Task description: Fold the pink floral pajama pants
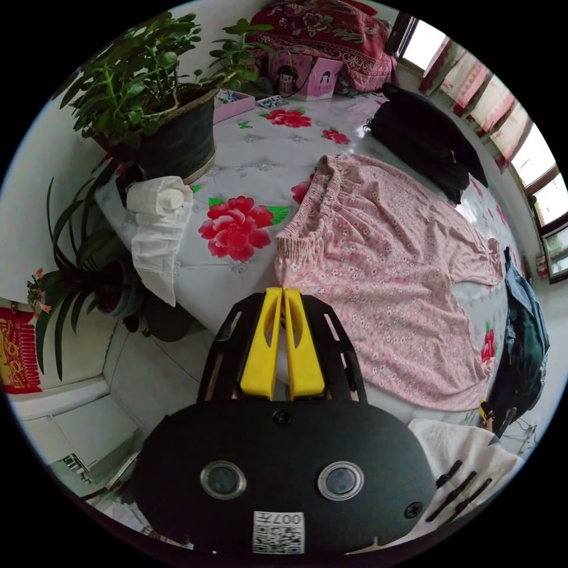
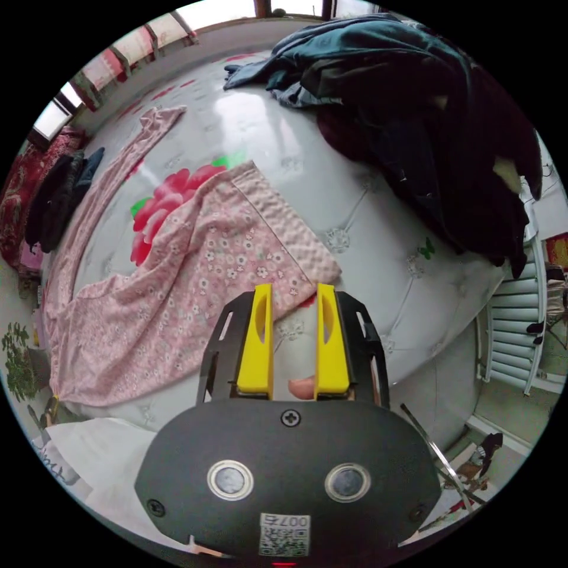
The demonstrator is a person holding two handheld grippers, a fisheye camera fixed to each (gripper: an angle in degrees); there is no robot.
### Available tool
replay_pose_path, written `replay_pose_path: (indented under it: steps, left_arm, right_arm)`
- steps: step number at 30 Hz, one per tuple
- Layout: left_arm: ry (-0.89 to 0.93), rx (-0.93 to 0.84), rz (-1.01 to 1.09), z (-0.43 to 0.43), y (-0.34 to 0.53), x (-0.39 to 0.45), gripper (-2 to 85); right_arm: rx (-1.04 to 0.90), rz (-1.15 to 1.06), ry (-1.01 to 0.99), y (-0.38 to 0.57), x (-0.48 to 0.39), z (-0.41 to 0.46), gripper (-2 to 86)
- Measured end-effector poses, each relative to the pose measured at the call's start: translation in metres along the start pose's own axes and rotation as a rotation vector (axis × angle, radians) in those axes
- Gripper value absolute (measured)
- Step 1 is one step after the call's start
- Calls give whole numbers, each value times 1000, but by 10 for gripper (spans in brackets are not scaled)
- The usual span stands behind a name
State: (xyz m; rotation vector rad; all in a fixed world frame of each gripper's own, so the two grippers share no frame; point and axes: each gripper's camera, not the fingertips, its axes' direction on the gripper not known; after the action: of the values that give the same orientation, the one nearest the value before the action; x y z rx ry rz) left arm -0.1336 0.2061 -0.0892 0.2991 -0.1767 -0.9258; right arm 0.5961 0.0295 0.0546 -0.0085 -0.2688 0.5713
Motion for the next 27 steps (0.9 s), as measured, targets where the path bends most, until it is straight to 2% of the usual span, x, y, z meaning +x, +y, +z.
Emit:
replay_pose_path:
  steps: [3, 5, 7, 12, 14, 18, 20, 22, 27]
  left_arm:
    - [-2, -23, -14, 3, -3, 4, -10]
    - [-11, -31, -14, 3, -6, 9, -10]
    - [-5, -27, -6, -1, -6, 13, -10]
    - [37, -52, 21, 2, 22, 26, -10]
    - [12, -118, 31, 25, 46, 33, -10]
    - [-15, -186, 16, 51, 71, 37, -9]
    - [-54, -186, 42, 47, 73, 40, -8]
    - [-52, -179, 47, 39, 73, 38, -7]
    - [16, -142, -15, 11, 78, 26, 10]
  right_arm:
    - [22, -1, -12, -10, -2, -1, 30]
    - [0, -69, -33, -17, -4, -7, 13]
    - [61, -122, -60, -19, 2, -33, 5]
    - [408, -125, -173, 23, 67, -151, -1]
    - [372, -91, -160, 34, 87, -144, -1]
    - [5, -13, -32, 48, 113, -42, 4]
    - [-67, 42, 9, 56, 118, -21, 9]
    - [-58, 61, 15, 64, 119, -20, 14]
    - [173, 24, 121, 78, 95, -72, 19]
